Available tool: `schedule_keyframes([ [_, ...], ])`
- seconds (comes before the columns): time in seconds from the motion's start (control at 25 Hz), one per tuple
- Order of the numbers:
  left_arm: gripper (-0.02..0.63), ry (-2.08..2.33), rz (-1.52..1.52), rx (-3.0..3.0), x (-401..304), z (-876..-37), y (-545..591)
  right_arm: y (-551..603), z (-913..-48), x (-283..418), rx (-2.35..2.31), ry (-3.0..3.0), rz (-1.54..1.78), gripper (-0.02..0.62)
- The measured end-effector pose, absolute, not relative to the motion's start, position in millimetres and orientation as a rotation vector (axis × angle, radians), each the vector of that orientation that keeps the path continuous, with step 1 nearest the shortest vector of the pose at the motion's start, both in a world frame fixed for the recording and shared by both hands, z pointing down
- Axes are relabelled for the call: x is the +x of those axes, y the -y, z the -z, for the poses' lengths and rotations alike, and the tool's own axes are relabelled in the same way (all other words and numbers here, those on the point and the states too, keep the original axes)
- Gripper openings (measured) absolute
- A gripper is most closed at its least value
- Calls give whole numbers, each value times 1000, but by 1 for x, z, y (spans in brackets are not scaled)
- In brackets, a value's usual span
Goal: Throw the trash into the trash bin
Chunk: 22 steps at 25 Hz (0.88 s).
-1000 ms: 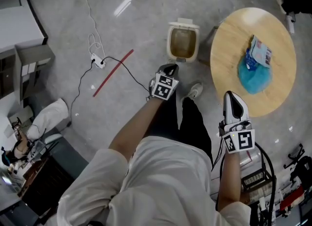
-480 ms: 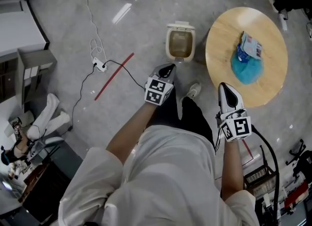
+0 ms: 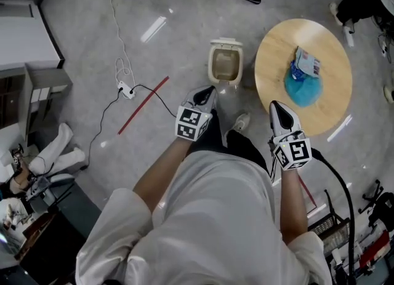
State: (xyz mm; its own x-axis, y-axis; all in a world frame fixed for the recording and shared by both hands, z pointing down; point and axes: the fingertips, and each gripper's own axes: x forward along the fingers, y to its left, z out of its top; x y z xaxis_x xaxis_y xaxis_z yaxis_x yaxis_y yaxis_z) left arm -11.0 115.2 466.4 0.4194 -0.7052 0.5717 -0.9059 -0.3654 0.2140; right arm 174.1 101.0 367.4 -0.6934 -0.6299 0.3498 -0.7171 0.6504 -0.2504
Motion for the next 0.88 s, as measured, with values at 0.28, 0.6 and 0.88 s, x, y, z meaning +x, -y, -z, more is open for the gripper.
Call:
schedule_keyframes([
  [0.28,3,1381,-494,2229,-6,-432,-120,-105,-362,172,1063,2636,-517,2],
  [0.6,3,1384,-456,2274,3,-400,-123,-109,-364,181,1110,2586,-519,2],
  [0.88,3,1377,-462,2323,11,-384,-119,-111,-359,180,1132,2588,-531,2],
])
